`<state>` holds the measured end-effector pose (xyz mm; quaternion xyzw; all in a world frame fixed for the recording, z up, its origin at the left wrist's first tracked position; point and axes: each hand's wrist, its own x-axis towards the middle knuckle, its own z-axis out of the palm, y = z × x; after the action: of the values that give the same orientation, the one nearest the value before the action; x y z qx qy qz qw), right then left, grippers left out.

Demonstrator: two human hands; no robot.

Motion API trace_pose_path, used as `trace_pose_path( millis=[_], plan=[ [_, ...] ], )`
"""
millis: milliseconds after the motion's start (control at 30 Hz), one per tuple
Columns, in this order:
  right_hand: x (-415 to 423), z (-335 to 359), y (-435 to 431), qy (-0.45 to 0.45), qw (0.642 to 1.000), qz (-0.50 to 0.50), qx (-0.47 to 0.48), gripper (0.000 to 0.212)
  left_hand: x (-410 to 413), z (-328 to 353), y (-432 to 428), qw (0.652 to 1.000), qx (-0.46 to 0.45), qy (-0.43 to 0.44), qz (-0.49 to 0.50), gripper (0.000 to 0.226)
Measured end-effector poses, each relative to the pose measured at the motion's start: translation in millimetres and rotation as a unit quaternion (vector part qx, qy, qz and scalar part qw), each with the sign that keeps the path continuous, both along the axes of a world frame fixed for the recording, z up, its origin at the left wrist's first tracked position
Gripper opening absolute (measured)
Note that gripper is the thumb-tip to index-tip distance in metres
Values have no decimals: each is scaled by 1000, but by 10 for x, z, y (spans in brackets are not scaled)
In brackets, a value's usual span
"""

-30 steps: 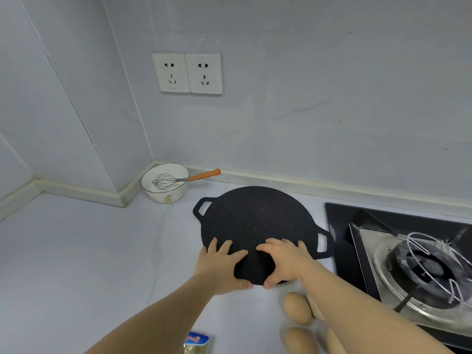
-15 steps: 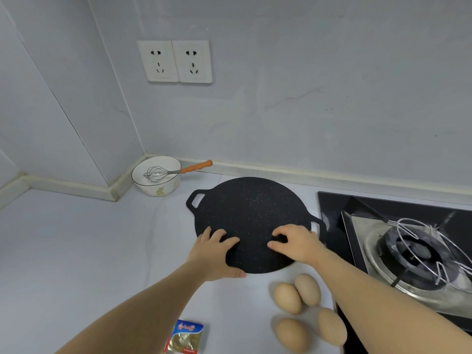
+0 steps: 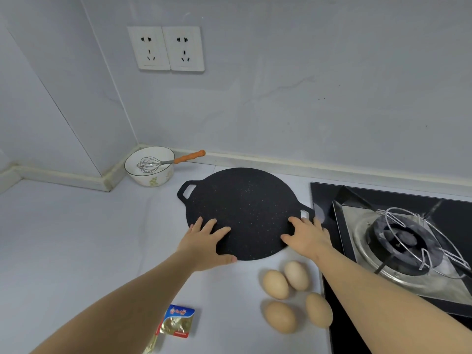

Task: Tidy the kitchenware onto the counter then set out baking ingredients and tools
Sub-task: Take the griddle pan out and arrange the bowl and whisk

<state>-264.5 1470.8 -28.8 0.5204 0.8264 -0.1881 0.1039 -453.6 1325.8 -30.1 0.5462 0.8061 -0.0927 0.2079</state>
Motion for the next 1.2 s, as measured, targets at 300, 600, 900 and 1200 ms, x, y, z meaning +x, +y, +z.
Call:
trace_pose_path(
  millis=[300, 600, 900, 1200],
  plan=[
    [-85, -28, 51, 7, 1000, 22, -1, 63, 12, -40, -31, 1000, 8, 6, 17, 82],
    [-101, -12, 116, 5, 1000, 20, 0, 65, -1, -57, -26, 1000, 18, -1, 20, 82],
    [-254, 170, -189, 85, 996, 18, 10, 56, 104, 116, -101, 987, 144, -48, 58, 64],
    [68, 371, -570, 236, 972, -3, -17, 38, 444, 319, -230, 945, 283, -156, 52, 32]
  ],
)
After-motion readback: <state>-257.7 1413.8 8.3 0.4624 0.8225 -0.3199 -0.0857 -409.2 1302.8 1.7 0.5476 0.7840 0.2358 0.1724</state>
